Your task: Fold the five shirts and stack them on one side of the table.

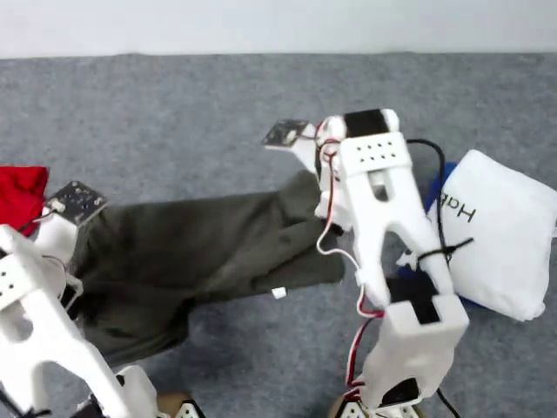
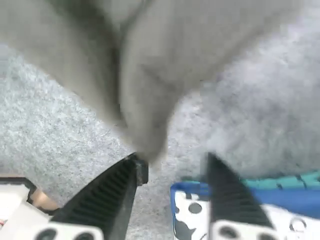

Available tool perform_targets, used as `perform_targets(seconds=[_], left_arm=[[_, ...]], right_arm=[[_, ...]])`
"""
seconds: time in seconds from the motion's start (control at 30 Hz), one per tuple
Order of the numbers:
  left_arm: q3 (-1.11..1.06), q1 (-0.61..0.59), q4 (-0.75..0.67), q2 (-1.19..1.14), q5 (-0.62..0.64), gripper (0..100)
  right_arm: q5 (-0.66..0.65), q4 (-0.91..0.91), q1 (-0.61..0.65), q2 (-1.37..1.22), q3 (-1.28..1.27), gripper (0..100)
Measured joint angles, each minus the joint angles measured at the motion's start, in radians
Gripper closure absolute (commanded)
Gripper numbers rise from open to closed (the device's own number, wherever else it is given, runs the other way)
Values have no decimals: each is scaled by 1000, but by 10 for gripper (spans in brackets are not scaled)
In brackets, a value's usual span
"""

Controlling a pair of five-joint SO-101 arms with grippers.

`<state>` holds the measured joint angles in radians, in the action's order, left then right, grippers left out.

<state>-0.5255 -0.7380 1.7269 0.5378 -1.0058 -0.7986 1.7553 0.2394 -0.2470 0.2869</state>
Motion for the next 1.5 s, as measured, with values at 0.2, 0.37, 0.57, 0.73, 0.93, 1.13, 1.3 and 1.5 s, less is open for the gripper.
perform_targets(seconds=[0.2,0.37,0.57,0.73,0.93,1.13,1.3,1.5], left_arm=[[0,-9,2,137,0,848],[0,-11,-17,158,64,897],[-38,43,-221,158,333,994],[-155,210,-362,158,535,994],[-290,351,-600,158,698,994],[-322,379,-707,72,743,994],[-181,381,-694,-169,749,994],[28,381,-664,-423,749,994]], right_arm=[[8,0,-14,112,-2,702],[14,-15,-15,118,-2,766],[28,-186,11,54,-2,979],[144,-342,66,-38,-2,989],[233,-493,74,-141,-2,989],[272,-537,72,-195,-2,989],[322,-548,72,-201,-2,988],[353,-548,72,-222,-2,988]])
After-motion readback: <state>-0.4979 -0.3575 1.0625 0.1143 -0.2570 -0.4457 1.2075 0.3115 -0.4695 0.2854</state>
